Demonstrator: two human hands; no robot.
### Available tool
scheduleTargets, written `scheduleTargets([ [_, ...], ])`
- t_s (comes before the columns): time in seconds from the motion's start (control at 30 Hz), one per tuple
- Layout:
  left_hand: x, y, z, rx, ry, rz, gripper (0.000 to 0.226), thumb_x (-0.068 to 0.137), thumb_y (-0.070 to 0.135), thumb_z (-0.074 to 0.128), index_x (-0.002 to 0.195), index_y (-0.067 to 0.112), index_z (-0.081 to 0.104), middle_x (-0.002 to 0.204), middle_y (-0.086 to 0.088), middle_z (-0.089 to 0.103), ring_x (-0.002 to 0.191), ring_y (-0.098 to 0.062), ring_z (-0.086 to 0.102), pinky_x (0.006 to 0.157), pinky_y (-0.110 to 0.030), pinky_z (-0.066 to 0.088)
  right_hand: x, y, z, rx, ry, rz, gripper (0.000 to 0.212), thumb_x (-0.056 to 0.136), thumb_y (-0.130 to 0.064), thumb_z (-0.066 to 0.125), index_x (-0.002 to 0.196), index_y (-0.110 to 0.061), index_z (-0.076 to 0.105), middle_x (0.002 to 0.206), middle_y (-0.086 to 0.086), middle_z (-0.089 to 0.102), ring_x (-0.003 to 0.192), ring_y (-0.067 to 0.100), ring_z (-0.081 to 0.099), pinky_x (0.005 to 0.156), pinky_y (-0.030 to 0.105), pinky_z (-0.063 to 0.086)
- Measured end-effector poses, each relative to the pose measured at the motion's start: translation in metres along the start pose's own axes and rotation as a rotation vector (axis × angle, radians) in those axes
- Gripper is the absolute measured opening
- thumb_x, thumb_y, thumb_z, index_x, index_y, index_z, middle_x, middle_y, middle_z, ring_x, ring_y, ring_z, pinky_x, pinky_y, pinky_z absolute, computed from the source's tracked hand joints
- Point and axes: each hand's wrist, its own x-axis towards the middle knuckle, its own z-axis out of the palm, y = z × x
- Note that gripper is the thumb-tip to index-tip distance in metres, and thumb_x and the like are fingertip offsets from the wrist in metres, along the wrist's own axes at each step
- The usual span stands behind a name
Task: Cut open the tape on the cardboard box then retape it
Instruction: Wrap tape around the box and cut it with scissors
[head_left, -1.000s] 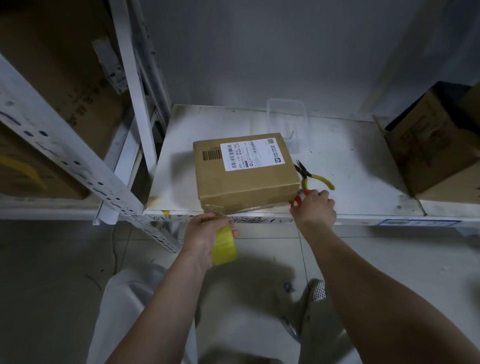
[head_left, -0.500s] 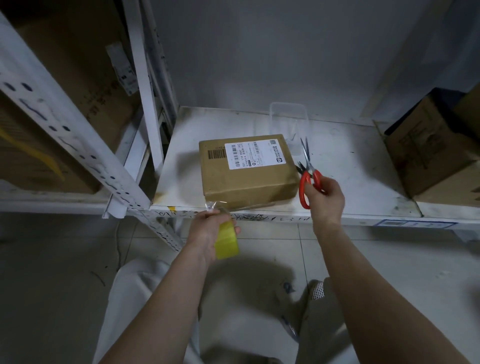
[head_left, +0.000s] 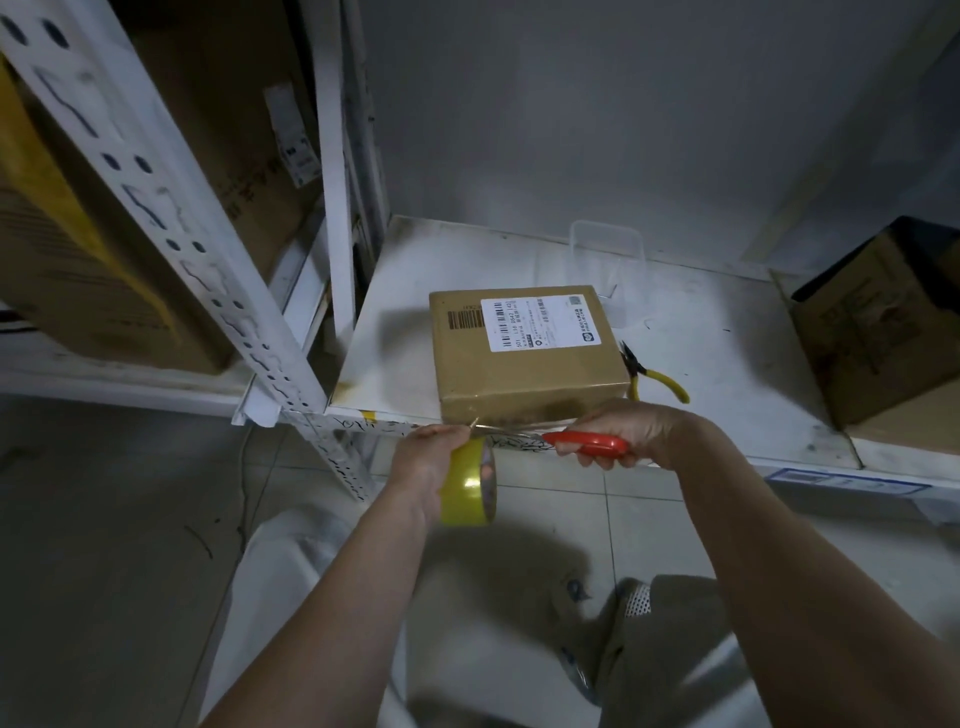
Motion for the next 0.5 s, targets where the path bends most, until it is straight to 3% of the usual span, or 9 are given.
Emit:
scheduleTargets([
  [0.1,-0.002,0.001,0.0,-0.016,-0.042,-0.035,0.011,0.086,0.006,0.064,0.095,0.007,0.058,0.045,-0.008,0.062,0.029,-0.019,0.055,0.032,-0.024,0.047,0.007,-0.012,-0.002,-0.026,-0.001,0.028,0.027,0.077,-0.035,0.068,0.094,-0.014,0.068,0.068,-0.001,0.064,0.052,0.007,0.049,0.05,0.018,0.033],
  [0.33,-0.005,0.0,-0.001,-0.014,-0.055,-0.067,0.006,0.088,0.011,0.063,0.089,0.008,0.058,0.035,0.0,0.057,0.025,-0.013,0.052,0.027,-0.022,0.042,0.018,-0.037,0.002,-0.13,-0.05,0.03,0.018,0.079,-0.036,0.067,0.083,-0.019,0.069,0.066,-0.003,0.063,0.052,0.007,0.048,0.051,0.018,0.031],
  [0.4,-0.002,-0.001,-0.002,-0.008,-0.045,-0.079,0.008,0.086,0.012,0.066,0.091,0.007,0.061,0.042,-0.004,0.062,0.03,-0.017,0.056,0.034,-0.025,0.048,0.019,-0.042,0.004,-0.143,-0.055,0.032,0.018,0.08,-0.036,0.067,0.083,-0.018,0.069,0.066,-0.003,0.063,0.051,0.007,0.049,0.05,0.018,0.03],
  [0.5,0.003,-0.002,-0.005,0.024,-0.036,-0.065,0.021,0.08,0.015,0.072,0.097,0.003,0.066,0.085,-0.019,0.072,0.064,-0.029,0.066,0.072,-0.045,0.059,0.021,-0.047,0.007,-0.187,-0.043,0.027,0.021,0.079,-0.038,0.067,0.083,-0.017,0.07,0.065,-0.003,0.063,0.049,0.006,0.048,0.049,0.017,0.03],
])
